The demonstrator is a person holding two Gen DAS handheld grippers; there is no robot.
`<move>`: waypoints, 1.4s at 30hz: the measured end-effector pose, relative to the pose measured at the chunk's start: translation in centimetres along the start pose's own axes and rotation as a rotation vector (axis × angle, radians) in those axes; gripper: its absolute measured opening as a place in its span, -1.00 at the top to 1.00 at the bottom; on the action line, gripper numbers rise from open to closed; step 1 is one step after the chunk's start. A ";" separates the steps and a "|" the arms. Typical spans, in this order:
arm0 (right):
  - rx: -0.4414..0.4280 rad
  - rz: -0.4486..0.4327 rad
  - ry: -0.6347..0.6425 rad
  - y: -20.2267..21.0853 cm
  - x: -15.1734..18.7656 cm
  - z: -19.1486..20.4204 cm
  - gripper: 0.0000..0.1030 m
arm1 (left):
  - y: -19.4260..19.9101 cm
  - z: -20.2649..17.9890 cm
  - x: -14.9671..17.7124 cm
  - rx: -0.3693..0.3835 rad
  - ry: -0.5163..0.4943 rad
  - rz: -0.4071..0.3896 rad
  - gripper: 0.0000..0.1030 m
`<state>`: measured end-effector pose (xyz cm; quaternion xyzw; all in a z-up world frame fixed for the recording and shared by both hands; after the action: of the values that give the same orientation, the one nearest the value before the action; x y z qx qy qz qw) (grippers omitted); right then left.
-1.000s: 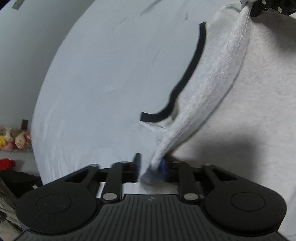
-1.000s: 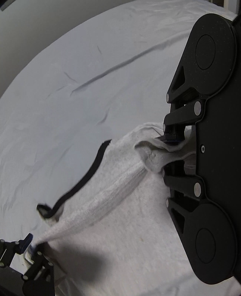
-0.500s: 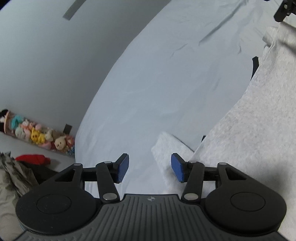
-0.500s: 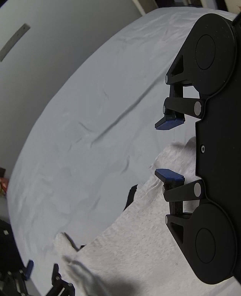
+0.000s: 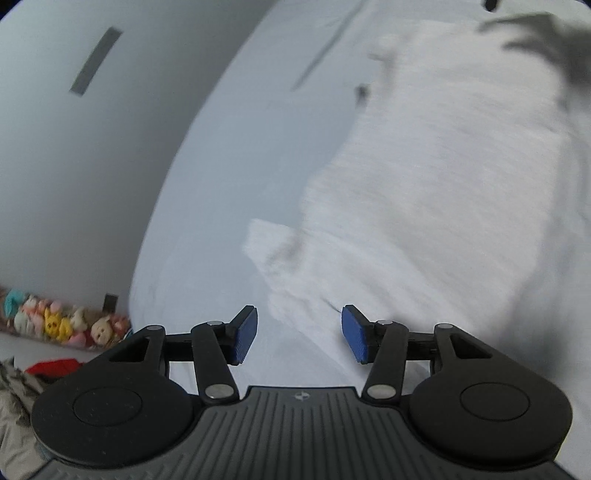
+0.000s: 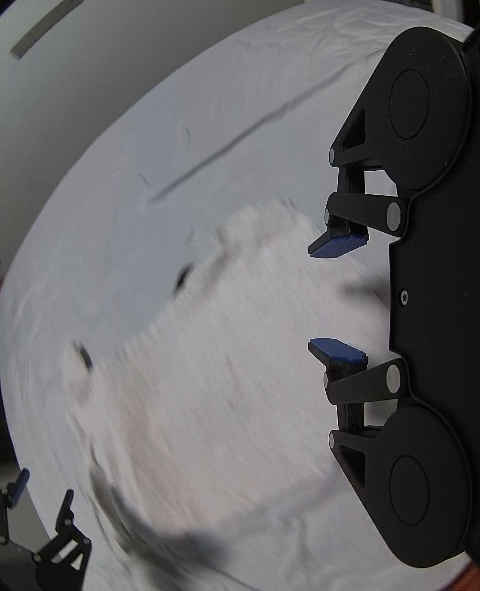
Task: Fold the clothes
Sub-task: 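Open both grippers and release the folded hem onto the sweatshirt, then grasp the folded sweatshirt edge with the right gripper while the left gripper grasps it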
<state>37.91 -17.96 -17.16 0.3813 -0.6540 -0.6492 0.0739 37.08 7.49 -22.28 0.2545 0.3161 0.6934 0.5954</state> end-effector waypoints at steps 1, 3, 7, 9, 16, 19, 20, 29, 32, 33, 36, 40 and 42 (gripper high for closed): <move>-0.005 0.003 0.015 0.2 0.5 0.5 0.09 | 0.4 -1.1 0.2 0.008 -0.021 -0.011 -0.02; -0.017 0.010 0.054 0.7 1.8 1.8 0.07 | 1.1 -3.4 0.4 0.023 -0.067 -0.032 -0.13; -0.050 0.039 0.163 0.4 4.5 4.8 0.05 | 1.5 -8.0 1.0 0.028 -0.185 -0.043 -0.13; -0.054 0.053 0.232 0.2 6.2 6.1 0.05 | 1.1 -10.0 1.4 0.008 -0.240 -0.030 -0.13; 0.080 0.027 0.474 -2.1 9.4 8.7 0.05 | -1.7 -13.8 1.5 -0.072 -0.389 -0.027 -0.13; 0.092 0.025 0.493 -3.0 9.3 8.8 0.05 | -3.7 -14.5 1.0 -0.072 -0.407 -0.024 -0.13; 0.094 0.027 0.495 -3.5 9.1 8.7 0.05 | -4.1 -14.5 0.9 -0.070 -0.410 -0.020 -0.12; 0.124 0.029 0.536 -6.7 8.8 8.0 0.28 | -8.3 -13.9 0.9 -0.078 -0.486 0.028 0.29; 0.126 0.015 0.552 -7.0 9.1 8.0 0.38 | -8.9 -13.8 0.8 -0.053 -0.462 0.039 0.51; 0.121 0.011 0.547 -6.9 9.1 7.9 0.47 | -8.8 -13.6 0.7 -0.050 -0.452 0.039 0.56; 0.116 -0.002 0.541 -6.0 9.0 7.6 0.68 | -8.6 -12.9 0.7 -0.046 -0.438 0.034 0.65; 0.108 0.005 0.545 -4.7 8.6 7.3 0.74 | -7.8 -12.0 0.9 -0.047 -0.459 0.039 0.70; 0.087 0.022 0.541 -3.8 8.4 7.3 0.76 | -7.4 -11.6 1.0 -0.048 -0.465 0.042 0.70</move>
<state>29.25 -16.61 -25.03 0.5366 -0.6419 -0.4940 0.2364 33.32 7.53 -35.56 0.3999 0.1485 0.6356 0.6435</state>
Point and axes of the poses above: each gripper's, at about its wrist camera, not at the fingertips, and y roughly against the way its jaws point, z to its left, x to its underside, the point moved 6 cm from there along -y, roughly the way its jaws point, and after that the axes turned 15 degrees about -y, right-handed, at the moved point
